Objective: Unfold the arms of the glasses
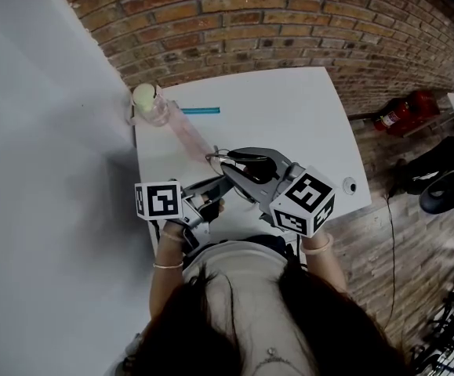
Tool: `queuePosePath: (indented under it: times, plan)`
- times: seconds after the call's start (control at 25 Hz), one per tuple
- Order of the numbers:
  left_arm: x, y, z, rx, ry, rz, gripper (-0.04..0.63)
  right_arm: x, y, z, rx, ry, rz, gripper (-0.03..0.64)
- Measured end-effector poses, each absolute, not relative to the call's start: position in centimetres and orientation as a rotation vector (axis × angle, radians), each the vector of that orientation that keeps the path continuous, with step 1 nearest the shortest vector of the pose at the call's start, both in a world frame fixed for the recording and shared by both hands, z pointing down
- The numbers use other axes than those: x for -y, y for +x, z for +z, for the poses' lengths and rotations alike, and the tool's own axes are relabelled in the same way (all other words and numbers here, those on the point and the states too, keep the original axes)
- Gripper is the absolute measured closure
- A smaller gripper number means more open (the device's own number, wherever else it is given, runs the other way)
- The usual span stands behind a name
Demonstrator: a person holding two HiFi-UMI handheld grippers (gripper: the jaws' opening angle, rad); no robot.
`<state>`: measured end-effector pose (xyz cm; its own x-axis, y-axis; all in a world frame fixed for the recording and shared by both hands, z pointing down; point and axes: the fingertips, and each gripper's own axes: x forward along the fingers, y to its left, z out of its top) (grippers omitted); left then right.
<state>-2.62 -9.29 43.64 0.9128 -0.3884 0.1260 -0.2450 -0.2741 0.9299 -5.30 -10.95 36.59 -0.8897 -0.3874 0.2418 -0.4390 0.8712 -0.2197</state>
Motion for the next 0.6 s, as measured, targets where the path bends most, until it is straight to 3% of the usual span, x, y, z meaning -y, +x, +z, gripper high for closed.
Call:
queuePosePath:
  times: [0.6]
  plan:
    - [9.9,-2.8,43.3,0.579,1.942,-0.131,0.574,10.8,-5.8,38.3,2.781,0.618,0.419,0.531]
